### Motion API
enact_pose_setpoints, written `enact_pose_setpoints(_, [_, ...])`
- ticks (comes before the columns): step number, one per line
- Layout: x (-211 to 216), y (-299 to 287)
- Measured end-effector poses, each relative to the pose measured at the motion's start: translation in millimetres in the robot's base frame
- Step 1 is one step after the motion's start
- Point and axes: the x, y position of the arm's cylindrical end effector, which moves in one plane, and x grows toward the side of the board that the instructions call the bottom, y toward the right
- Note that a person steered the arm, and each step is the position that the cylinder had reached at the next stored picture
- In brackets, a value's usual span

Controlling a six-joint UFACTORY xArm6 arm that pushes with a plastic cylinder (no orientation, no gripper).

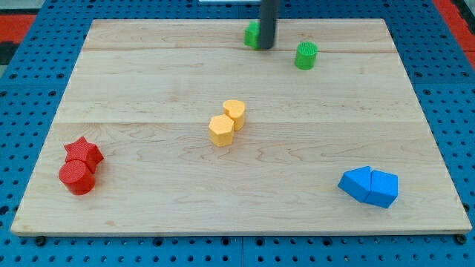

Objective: Push the green circle towards the left of the board

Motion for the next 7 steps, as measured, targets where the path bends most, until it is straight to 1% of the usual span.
enact_pose_setpoints(1, [-16.1, 59.6])
enact_pose_setpoints(2, [-39.8, 141.1])
enact_pose_setpoints(3, [6.2, 130.9])
enact_pose_setpoints(4, [20.8, 96.0])
enact_pose_setpoints(5, [27.7, 82.6])
enact_pose_setpoints(6, [39.8, 93.2])
enact_pose_setpoints(7, [57.6, 81.9])
